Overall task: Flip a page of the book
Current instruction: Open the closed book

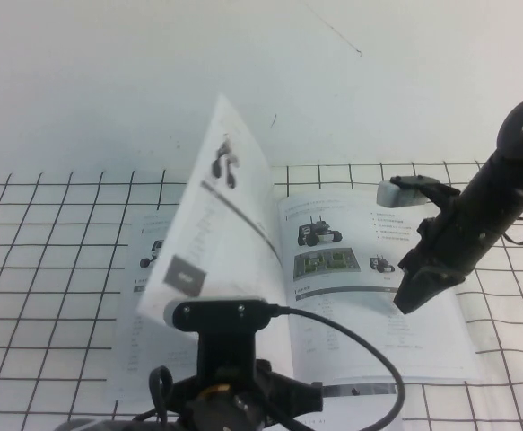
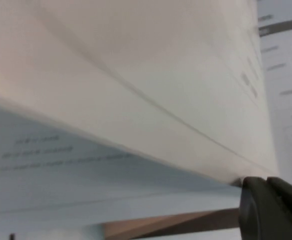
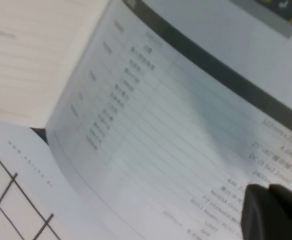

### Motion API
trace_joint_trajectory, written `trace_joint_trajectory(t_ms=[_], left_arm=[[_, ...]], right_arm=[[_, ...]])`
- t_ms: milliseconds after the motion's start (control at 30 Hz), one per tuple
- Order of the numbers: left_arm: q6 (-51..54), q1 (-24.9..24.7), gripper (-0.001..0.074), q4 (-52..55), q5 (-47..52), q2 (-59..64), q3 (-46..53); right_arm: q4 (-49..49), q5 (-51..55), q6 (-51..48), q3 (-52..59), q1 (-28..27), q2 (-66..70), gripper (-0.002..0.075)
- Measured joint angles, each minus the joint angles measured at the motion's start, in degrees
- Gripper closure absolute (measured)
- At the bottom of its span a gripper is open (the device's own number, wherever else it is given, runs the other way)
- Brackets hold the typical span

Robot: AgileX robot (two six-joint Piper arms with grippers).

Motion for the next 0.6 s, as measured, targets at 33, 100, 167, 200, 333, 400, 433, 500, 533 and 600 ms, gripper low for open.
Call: trace_joint_trajectory(t_ms=[33, 100, 167, 200, 333, 400, 433, 500, 533, 600], left_arm=[[-0.9, 0.0, 0.0738, 0.0, 0.0, 0.0, 0.9], [-2.6, 0.0, 0.0738, 0.0, 0.0, 0.0, 2.5], [-4.6, 0.0, 0.0738, 0.0, 0.1, 0.0, 3.4], [-5.5, 0.0, 0.0738, 0.0, 0.1, 0.0, 3.7], [-6.9, 0.0, 0.0738, 0.0, 0.1, 0.0, 4.0], [-6.9, 0.0, 0.0738, 0.0, 0.0, 0.0, 4.1], [-6.8, 0.0, 0.0738, 0.0, -0.2, 0.0, 4.1], [-6.3, 0.2, 0.0738, 0.0, -0.5, 0.0, 4.1], [-6.2, 0.5, 0.0738, 0.0, -0.4, 0.0, 4.1], [-5.5, 2.3, 0.0738, 0.0, 1.7, 0.0, 4.1]], right_arm=[[0.0, -0.6, 0.0, 0.8, 0.0, 0.1, 0.0722], [1.0, -1.5, -0.6, 2.2, 0.0, 0.2, 0.0725], [3.4, -1.7, -1.8, 2.6, 0.0, 0.2, 0.0726], [4.5, -1.7, -2.5, 2.7, 0.0, 0.2, 0.0726], [5.9, -2.4, -3.9, 2.7, 0.0, 0.2, 0.0726], [4.9, -2.8, -3.3, 2.8, 0.0, 0.4, 0.0726], [4.2, -2.8, -2.9, 2.8, 0.0, 0.6, 0.0726], [3.0, -2.4, -1.8, 2.8, 0.0, 1.2, 0.0726], [2.6, -2.0, -1.6, 3.0, 0.0, 1.3, 0.0726], [2.2, -1.8, -1.3, 3.9, 0.0, 1.7, 0.0726]])
